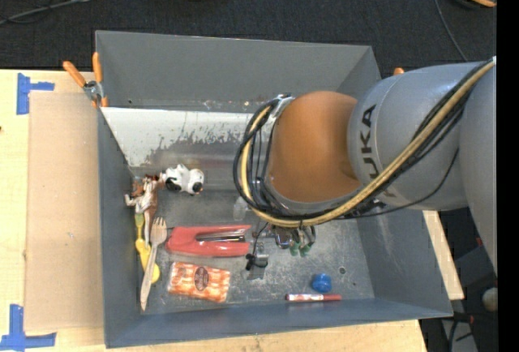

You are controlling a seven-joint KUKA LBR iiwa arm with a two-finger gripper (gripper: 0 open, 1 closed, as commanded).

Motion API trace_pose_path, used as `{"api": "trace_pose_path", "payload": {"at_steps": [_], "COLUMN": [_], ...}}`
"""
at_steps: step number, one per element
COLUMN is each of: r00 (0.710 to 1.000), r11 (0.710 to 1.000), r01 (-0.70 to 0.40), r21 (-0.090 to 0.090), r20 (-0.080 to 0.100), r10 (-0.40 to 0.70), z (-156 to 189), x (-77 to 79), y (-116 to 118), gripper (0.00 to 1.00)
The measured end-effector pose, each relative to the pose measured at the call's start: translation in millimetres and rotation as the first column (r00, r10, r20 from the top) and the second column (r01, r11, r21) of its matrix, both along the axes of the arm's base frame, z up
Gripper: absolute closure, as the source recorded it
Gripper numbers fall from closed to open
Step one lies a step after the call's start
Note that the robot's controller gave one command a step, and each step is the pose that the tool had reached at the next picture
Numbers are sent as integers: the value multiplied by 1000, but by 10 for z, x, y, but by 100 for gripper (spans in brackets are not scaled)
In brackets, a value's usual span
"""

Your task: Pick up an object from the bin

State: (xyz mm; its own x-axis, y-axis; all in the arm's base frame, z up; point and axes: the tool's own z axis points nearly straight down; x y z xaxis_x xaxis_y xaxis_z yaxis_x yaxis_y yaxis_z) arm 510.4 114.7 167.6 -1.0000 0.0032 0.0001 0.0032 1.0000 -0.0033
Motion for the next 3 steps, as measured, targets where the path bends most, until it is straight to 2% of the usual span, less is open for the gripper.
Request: {"api": "trace_pose_path", "payload": {"at_steps": [1, 2, 3], "r00": [1000, 999, 1000], "r11": [1000, 999, 1000], "r01": [-20, -51, -28], "r21": [5, 1, 3], "r20": [-2, 2, -1], "r10": [20, 51, 28], "z": [-17, 256, -434], "x": [146, 231, 269], "y": [394, 506, 234], "gripper": [0, 0, 0]}}
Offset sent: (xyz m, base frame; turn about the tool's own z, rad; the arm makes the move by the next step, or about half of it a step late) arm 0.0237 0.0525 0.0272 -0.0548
